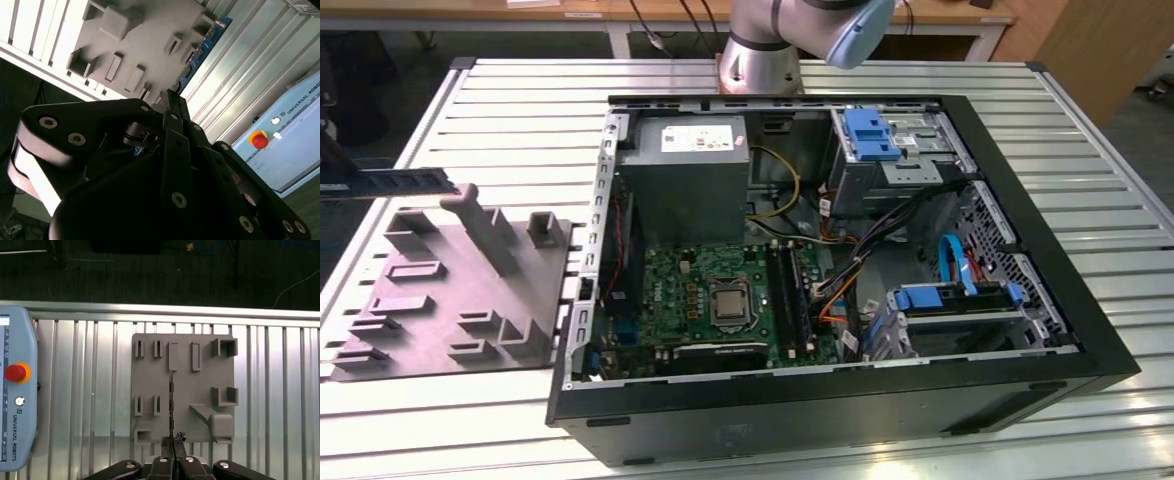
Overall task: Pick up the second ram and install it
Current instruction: 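Pick up the second ram and move it above second insertion slot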
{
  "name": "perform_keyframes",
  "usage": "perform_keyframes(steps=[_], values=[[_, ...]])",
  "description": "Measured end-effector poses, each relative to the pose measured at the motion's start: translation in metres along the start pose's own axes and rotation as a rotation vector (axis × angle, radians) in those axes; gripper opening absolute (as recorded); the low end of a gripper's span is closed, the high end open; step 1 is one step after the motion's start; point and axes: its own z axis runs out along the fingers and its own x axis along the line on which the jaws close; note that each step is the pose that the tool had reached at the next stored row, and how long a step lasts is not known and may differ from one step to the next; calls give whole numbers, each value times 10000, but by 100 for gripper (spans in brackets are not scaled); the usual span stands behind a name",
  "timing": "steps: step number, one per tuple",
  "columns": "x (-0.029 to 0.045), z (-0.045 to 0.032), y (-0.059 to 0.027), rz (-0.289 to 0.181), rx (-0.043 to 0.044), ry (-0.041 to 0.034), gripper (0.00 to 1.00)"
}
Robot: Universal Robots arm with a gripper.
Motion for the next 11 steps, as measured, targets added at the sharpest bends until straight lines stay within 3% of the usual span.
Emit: perform_keyframes(steps=[11], values=[[1,-16,-392,1,-8,0,11]])
